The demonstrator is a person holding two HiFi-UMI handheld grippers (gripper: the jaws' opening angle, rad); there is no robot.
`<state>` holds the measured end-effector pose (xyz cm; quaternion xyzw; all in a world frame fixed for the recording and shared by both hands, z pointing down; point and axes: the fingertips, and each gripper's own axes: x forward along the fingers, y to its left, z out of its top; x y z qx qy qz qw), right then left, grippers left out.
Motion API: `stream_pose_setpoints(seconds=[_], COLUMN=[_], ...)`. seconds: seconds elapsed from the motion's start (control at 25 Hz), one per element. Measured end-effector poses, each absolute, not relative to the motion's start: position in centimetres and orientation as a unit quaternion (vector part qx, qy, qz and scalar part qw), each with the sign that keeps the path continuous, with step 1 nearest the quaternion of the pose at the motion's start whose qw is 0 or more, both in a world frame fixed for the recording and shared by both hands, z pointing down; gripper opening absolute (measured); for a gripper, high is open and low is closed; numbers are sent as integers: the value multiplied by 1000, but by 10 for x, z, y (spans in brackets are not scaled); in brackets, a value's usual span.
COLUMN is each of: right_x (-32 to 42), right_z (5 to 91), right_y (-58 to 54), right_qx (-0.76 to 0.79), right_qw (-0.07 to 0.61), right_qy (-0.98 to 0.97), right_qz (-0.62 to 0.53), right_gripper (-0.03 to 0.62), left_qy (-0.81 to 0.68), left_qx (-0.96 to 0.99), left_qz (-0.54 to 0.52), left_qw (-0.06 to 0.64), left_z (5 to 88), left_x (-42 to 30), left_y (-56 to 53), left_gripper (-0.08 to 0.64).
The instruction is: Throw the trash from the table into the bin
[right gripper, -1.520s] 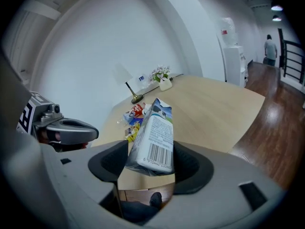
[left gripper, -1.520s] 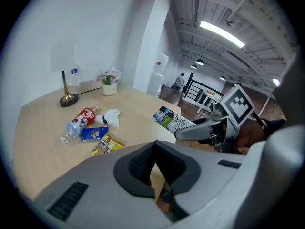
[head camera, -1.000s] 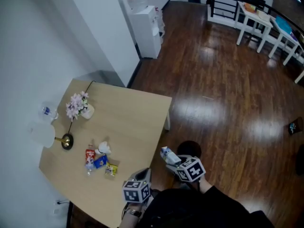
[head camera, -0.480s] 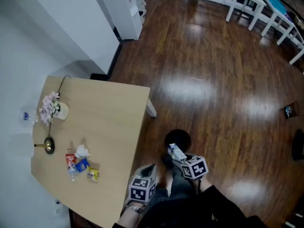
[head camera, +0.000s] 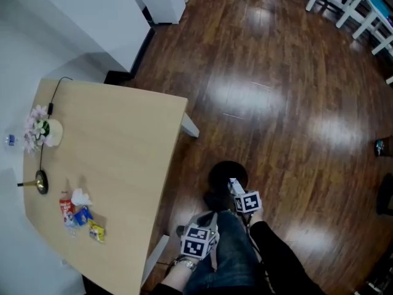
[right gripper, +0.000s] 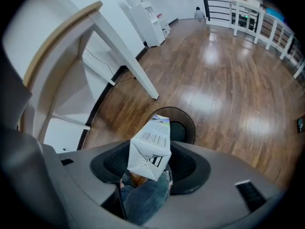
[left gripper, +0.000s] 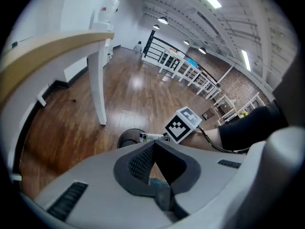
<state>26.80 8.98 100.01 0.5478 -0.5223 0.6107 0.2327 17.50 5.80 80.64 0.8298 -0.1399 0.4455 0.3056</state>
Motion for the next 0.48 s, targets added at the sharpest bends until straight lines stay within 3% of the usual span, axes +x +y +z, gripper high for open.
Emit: stream_pose_setpoints(seconds=[0.32, 0.4, 0.48], right_x=[282, 285, 284], right_z=[1059, 1061, 1064], right_y=[76, 69, 66], right_qx=[545, 550, 550], right_qw=[258, 255, 252], right_qy=[-510, -512, -511], right_qz=[614, 608, 611], right_gripper=[256, 371, 371], left_qy=[-163, -165, -167], left_qx=[808, 805, 802], left_qz=[447, 446, 447], left_qw=[346, 353, 359], left_z=[838, 840, 842], left_x=[173, 172, 171], left_y=[55, 56, 58], left_gripper=[6, 6, 6])
